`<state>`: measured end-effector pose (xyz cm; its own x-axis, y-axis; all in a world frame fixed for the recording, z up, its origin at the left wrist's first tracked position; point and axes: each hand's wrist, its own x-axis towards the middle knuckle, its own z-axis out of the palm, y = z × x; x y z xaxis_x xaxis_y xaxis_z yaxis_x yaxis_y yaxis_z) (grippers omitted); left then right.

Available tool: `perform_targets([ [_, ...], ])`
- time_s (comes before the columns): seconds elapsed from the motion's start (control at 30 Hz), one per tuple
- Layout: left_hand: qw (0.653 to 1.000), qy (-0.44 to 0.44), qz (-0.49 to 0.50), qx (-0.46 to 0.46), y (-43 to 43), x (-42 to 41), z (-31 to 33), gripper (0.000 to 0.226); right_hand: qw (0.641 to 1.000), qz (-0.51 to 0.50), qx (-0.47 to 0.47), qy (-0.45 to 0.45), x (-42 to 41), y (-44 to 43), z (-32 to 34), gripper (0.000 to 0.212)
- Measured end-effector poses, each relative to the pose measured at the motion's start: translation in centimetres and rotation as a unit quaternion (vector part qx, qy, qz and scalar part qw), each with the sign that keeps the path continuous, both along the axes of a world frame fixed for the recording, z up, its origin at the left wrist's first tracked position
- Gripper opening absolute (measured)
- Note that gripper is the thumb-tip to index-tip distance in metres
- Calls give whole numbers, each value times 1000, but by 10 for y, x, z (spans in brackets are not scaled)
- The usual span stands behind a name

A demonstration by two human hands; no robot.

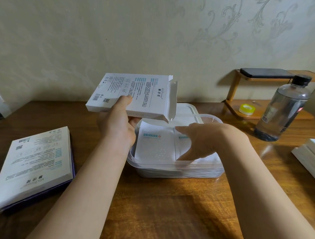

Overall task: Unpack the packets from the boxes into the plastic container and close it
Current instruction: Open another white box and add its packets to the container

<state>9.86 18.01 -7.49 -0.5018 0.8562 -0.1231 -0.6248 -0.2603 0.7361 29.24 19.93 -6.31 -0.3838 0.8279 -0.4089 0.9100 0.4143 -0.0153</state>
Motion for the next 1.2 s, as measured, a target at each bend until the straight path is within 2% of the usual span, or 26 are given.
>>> perform_targets([
  [0.1,1000,3,-4,0,0,-1,0,34,999,15,-3,36,-7,-3,-1,110],
  [0.23,1000,0,-1,-1,1,-1,-1,36,1000,21,7,17,-18,-2,-14,104],
  [0.37,1000,-4,-1,1,1,-1,0,39,1000,23,13,5,-20,-1,-17,107],
  [0.57,1000,-9,-3,4,0,-1,0,38,992,42,32,117,-29,-8,-6,102],
  [0.7,1000,-7,-3,4,0,-1,0,33,990,81,66,96,-47,-9,-23,89],
  [0.83,1000,-14,-1,1,1,-4,0,35,991,57,41,117,-39,-16,-5,91],
  [0.87,1000,-15,-4,1,1,-4,0,35,990,44,34,131,-32,-21,9,85],
  [0.93,1000,-10,-6,0,0,-5,1,36,986,10,33,164,-15,-30,37,50],
  [1.0,1000,-3,-4,2,-1,-4,3,36,961,-45,51,267,-2,-36,55,13],
  [1.03,1000,0,-2,3,-2,-2,4,35,934,-83,65,341,2,-35,59,10],
  [1.07,1000,4,-1,3,-2,0,5,33,891,-128,72,430,4,-34,61,11],
  [1.13,1000,20,-5,0,-3,4,5,30,784,-193,48,588,-1,-32,62,5],
  [1.17,1000,29,-11,-1,-4,6,5,30,747,-212,35,630,-5,-29,60,4],
  [1.2,999,34,-21,1,-5,6,5,31,726,-227,27,649,-9,-25,56,8],
])
